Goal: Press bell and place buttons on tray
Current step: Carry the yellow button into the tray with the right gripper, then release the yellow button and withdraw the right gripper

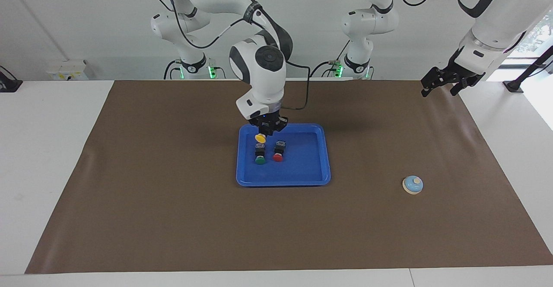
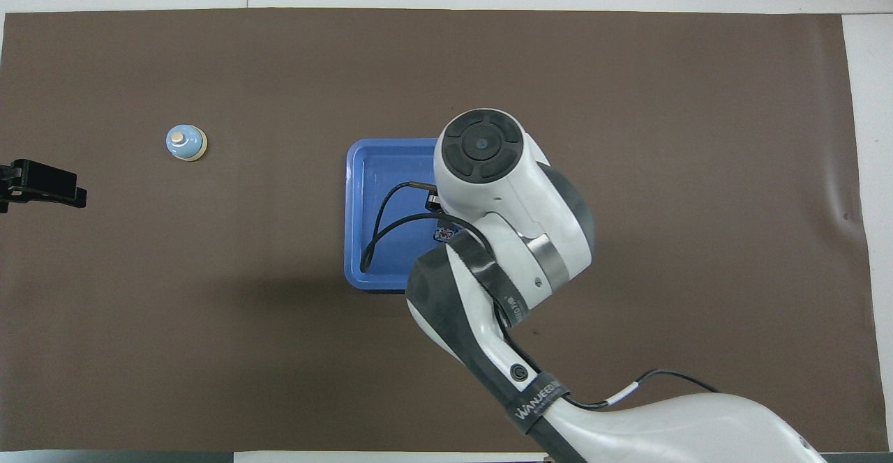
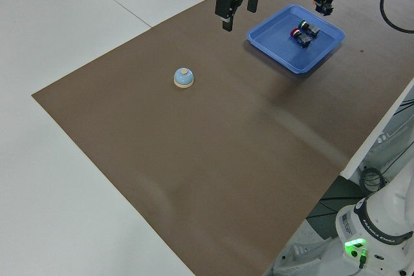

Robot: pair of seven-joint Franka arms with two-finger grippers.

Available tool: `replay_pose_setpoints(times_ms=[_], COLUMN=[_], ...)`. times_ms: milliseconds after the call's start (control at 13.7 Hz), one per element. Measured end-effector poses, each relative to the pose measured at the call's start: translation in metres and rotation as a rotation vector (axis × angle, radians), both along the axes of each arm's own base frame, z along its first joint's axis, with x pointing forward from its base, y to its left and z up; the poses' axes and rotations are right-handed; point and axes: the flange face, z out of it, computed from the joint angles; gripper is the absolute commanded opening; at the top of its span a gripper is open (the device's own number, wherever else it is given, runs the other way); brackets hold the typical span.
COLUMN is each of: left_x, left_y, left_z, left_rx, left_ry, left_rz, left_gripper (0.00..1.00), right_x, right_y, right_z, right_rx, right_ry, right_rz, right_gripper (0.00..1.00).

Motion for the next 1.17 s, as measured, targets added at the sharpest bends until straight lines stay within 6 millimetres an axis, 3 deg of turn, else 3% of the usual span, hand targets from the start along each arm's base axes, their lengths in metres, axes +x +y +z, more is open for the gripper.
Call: replay_pose_setpoints(times_ms=[220,366,659,1098,1172], left_x=[0.000,0.000,0.000,0.000,0.000], left_y=[0.000,0.000,0.000,0.000,0.000], left_z=[0.000,0.000,0.000,0.000,0.000], left_rx=[0.000,0.000,0.000,0.000,0.000], left_ry=[0.000,0.000,0.000,0.000,0.000], left_rz=[0.000,0.000,0.000,0.000,0.000], left_gripper=[1.00,1.00,1.00,1.00,1.00], right_x=[-0.006,-0.013,-0.021,-0.032,-0.035], right_y=[0.055,0.074,0.092,0.101,0.102], right_z=[-0.033,-0.045,-0.068,-0.099,-0.103], right_rx=[0.030,0.042,0.053,0.080,0.078], right_ry=[-0.029,-0.040,-0.050,-0.074,-0.072], right_rz=[0.017,0.037,0.074,0.199,0.204], right_gripper=[0.00,0.00,0.00,0.00,0.84])
